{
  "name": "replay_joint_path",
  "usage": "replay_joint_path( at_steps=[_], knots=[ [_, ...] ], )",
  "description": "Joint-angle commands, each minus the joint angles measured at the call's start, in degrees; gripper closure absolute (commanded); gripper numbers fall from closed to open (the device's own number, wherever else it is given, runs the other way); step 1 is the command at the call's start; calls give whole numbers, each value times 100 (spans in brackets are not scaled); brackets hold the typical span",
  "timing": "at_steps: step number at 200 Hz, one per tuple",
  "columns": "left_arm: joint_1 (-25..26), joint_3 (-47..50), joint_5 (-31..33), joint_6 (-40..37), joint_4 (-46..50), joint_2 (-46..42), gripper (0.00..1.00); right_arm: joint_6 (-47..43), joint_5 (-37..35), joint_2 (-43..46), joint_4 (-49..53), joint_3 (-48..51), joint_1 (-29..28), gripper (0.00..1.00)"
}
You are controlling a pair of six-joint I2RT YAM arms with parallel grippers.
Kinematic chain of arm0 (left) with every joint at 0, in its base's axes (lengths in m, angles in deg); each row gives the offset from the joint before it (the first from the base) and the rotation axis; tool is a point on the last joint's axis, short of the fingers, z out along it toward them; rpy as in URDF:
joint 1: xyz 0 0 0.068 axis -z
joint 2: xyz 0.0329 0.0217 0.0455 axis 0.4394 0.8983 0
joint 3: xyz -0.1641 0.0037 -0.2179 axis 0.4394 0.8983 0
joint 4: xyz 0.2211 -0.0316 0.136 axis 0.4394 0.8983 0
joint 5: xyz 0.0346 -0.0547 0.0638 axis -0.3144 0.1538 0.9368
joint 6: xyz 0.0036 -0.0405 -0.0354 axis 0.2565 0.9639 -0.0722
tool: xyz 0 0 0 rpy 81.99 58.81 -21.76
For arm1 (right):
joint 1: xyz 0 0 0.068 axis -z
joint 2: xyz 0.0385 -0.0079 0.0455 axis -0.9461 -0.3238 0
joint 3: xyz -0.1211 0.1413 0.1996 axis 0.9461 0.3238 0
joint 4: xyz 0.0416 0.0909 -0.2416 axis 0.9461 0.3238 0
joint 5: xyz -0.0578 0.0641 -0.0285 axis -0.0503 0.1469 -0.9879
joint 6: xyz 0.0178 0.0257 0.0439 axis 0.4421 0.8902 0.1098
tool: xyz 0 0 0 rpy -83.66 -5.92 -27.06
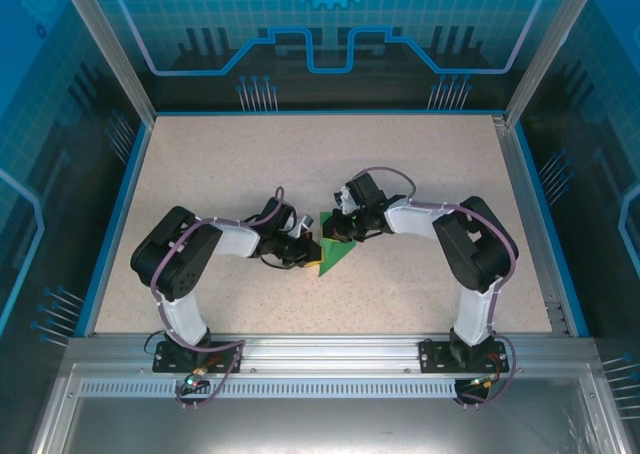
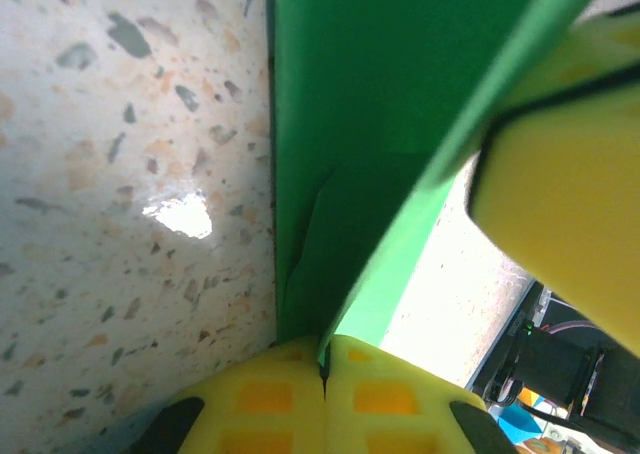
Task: Fold a paper plane with a square sheet of paper (pick it up from the middle)
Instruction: Fourth fold the wing at the center of the table.
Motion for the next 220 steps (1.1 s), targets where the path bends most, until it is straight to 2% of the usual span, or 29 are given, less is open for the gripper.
replay_joint_path(
  at_steps=[1,60,138,175,220],
  knots=[
    [-26,-48,-18,-195,239,137,96,-155,-131,-141,191,-139,84,91],
    [-30,-49,-49,-204,260,190,96,-177,-115,-294,210,-129,158,91],
    [-31,-208,-207,-247,277,315,97,-169,339,280,117,-77,-2,89],
    [-33,-227,-227,-254,278,325,96,-157,-54,90,323,-187,-236,88],
    [-33,-241,-280,-339,354,322,97,-191,-980,-2,727,-234,-416,89]
  ],
)
